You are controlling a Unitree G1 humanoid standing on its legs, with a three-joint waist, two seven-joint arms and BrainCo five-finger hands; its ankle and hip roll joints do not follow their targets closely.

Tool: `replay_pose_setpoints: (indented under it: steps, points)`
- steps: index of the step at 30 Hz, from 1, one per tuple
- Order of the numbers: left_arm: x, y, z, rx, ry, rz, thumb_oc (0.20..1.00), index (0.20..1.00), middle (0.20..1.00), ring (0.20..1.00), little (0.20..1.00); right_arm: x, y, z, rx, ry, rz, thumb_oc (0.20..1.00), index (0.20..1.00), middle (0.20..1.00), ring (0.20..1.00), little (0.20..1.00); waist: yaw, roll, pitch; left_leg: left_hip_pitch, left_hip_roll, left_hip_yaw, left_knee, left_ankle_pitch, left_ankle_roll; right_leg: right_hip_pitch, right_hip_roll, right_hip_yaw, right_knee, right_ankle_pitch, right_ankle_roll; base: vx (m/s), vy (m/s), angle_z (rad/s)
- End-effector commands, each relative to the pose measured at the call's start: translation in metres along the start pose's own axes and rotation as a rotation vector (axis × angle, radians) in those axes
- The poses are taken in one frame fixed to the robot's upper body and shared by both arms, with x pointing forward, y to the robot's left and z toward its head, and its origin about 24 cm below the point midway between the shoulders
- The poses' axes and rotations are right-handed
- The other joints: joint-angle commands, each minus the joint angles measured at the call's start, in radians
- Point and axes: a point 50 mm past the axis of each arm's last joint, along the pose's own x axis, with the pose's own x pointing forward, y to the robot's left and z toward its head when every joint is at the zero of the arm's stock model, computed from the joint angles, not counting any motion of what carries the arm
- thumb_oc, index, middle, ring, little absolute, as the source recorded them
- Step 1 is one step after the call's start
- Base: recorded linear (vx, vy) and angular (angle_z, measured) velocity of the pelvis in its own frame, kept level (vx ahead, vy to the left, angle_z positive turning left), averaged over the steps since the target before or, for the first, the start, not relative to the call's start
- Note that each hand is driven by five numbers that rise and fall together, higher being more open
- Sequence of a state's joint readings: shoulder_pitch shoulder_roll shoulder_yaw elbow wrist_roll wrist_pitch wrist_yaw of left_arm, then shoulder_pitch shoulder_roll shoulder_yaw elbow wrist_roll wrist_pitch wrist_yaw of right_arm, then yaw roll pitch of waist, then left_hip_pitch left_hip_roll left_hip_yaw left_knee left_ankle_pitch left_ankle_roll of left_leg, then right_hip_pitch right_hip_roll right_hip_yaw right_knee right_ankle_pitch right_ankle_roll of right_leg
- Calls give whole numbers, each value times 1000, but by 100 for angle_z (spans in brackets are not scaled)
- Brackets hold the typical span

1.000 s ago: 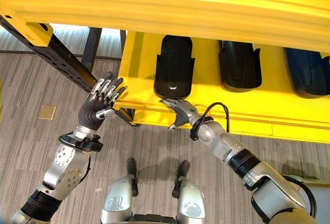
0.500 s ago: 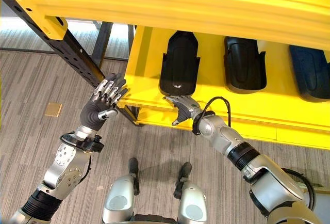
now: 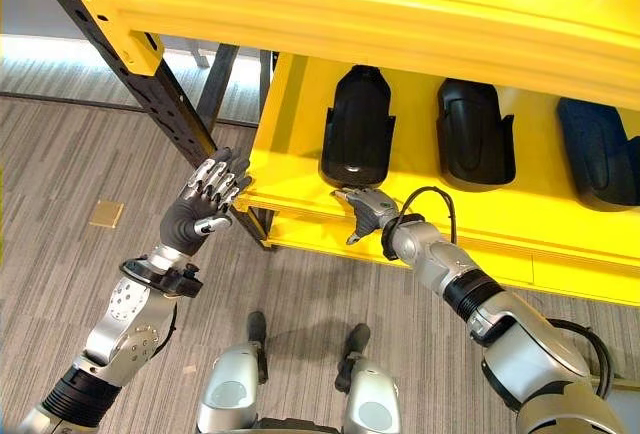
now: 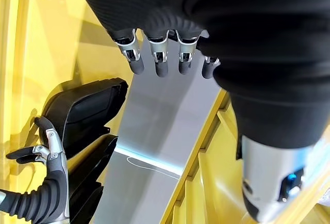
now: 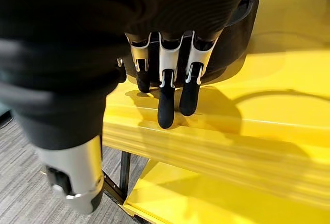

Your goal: Move parts from the plastic box to the shelf.

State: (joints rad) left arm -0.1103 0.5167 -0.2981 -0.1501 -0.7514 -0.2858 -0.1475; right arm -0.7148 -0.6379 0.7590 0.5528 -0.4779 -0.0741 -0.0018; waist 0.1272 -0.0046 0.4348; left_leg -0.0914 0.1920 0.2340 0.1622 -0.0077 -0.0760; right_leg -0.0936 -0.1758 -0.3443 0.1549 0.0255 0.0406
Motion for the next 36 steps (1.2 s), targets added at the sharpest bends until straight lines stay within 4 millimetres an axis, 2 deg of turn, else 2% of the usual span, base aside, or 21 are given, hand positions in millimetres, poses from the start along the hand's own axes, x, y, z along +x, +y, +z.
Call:
replay_pose_setpoints:
  steps: [1,36]
  points:
    - [8,-12,11,14,-84,-64,1000,1000,1000,1000,1000,-4,-2,-27,-74,111,58,1000,1000,1000,1000,1000,12,14,22,-3,31,37,1,43,-14,29,-26,-16,121,-116,44,0,0,0]
    - [16,-21,10,-10,-89,-99,1000,1000,1000,1000,1000,11,-35,-35,-80,199,-1,1000,1000,1000,1000,1000,25,38,15,5,32,34,-4,49,-19,26,-41,-28,138,-117,41,0,0,0]
